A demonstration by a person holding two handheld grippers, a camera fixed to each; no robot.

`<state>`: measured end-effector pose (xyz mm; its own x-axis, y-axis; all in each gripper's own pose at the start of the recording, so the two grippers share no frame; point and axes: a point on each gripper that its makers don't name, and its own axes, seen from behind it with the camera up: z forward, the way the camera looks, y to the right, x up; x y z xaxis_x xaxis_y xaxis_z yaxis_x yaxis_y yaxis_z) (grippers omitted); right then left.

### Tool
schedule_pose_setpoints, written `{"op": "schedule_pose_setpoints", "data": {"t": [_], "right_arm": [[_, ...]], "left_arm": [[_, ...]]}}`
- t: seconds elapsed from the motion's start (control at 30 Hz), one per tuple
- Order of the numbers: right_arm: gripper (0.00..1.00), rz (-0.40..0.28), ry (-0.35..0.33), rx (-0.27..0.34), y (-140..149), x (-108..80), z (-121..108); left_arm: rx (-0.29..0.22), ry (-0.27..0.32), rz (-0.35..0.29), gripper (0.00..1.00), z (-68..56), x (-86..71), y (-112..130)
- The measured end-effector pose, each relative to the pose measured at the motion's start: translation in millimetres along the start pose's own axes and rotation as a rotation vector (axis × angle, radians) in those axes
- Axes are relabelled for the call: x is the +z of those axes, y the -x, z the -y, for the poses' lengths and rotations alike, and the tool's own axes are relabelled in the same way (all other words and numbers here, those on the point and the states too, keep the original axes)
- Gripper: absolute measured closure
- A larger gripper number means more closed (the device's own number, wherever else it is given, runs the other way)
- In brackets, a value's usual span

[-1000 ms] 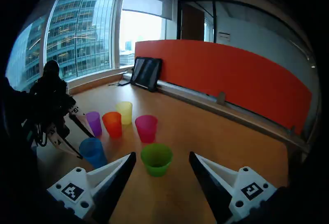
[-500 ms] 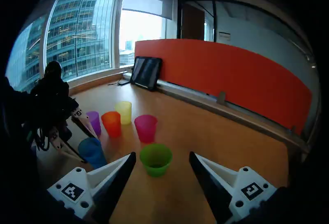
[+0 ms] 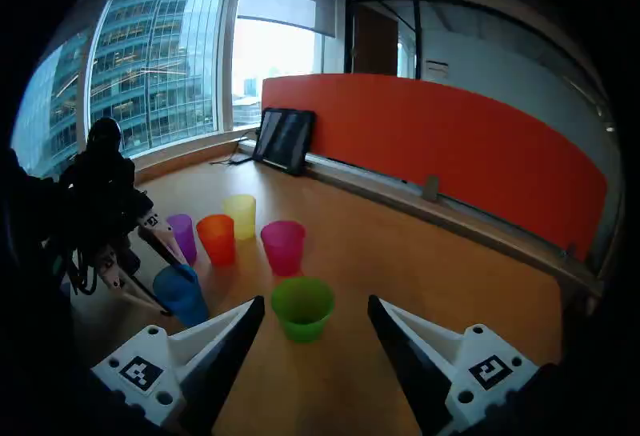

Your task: Pour water

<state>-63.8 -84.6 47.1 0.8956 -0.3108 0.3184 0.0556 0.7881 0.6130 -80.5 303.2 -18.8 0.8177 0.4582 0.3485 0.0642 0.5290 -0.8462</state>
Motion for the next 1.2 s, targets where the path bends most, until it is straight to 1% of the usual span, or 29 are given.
{"op": "schedule_pose_setpoints", "data": {"t": [0.1, 0.3, 0.6, 0.8, 1.0, 1.2], "right_arm": [[0.00, 0.006, -0.004, 0.000, 3, 1.1, 1], [0.00, 0.021, -0.011, 0.002, 12, 6.5, 4], [0.00, 0.052, -0.019, -0.019, 25, 15.4, 7], [0.00, 0.068, -0.023, -0.019, 32, 22.7, 8], [0.00, 0.094, -0.025, -0.024, 43, 29.9, 8], [0.00, 0.118, -0.029, -0.025, 53, 39.1, 9]], "left_arm": [[-0.005, -0.007, -0.007, 0.13, 1.8, -2.2, 0], [-0.007, -0.015, -0.043, 0.14, 2.2, -12.3, -11], [0.006, -0.050, -0.116, 0.13, 6.2, -35.6, -36], [0.005, -0.074, -0.159, 0.13, 12.8, -50.4, -52], [0.023, -0.105, -0.197, 0.13, 18.7, -64.1, -65], [0.029, -0.126, -0.237, 0.13, 23.5, -79.6, -79]]}}
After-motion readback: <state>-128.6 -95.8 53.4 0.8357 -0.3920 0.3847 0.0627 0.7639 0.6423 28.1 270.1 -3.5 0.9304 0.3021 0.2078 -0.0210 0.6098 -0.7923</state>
